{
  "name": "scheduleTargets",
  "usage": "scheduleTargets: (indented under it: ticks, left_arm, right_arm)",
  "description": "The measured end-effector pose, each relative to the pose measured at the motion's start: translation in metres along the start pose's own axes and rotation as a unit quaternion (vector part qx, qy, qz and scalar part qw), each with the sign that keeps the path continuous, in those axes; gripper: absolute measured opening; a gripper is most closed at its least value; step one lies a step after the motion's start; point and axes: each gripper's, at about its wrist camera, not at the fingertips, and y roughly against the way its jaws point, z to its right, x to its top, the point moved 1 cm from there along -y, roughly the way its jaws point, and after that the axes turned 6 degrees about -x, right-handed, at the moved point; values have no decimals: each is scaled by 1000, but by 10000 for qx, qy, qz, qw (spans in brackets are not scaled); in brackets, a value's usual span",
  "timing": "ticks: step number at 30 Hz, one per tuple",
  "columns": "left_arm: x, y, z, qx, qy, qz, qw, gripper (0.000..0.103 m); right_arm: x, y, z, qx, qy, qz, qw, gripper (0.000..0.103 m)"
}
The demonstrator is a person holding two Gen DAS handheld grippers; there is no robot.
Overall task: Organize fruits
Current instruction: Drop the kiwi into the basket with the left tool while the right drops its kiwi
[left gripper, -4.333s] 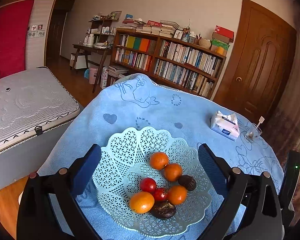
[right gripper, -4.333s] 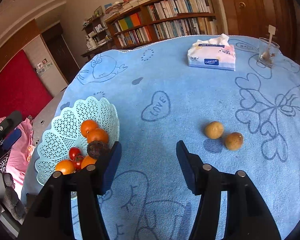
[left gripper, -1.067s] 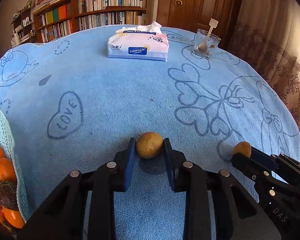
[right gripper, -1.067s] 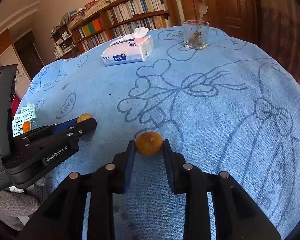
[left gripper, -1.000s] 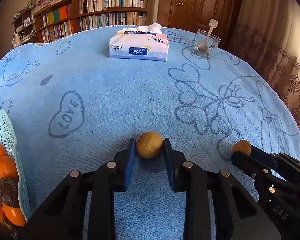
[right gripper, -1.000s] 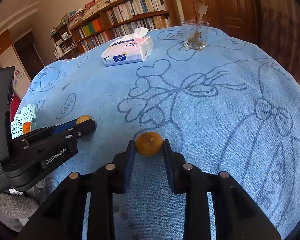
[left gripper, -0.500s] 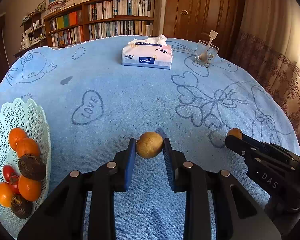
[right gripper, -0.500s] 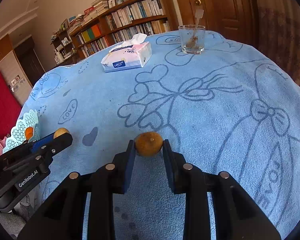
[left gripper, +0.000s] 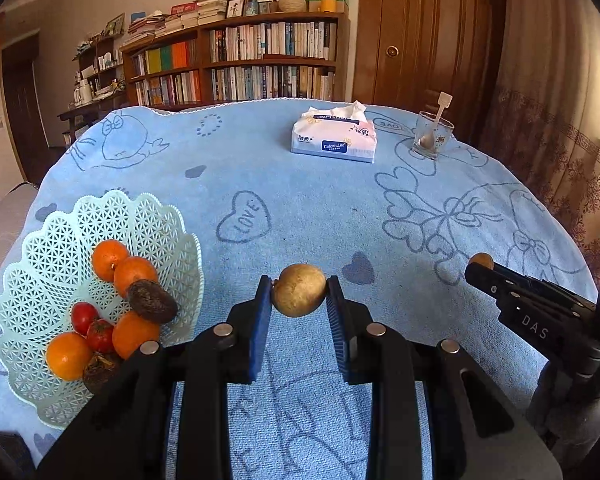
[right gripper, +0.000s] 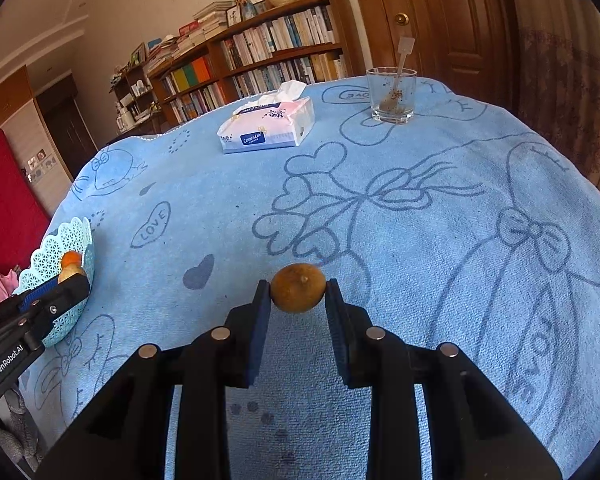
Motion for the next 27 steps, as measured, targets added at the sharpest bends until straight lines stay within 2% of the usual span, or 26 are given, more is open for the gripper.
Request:
scheduleTargets:
  ticks: [14, 27]
  left_arm:
    - [-10, 33, -47, 306, 296, 286, 9987, 28]
    - [-9, 52, -110, 642, 734, 536, 9938, 28]
  right_arm:
    - [-16, 24, -19, 274, 128, -44, 9995, 28]
    - [-20, 25, -63, 571, 372, -207, 9975, 28]
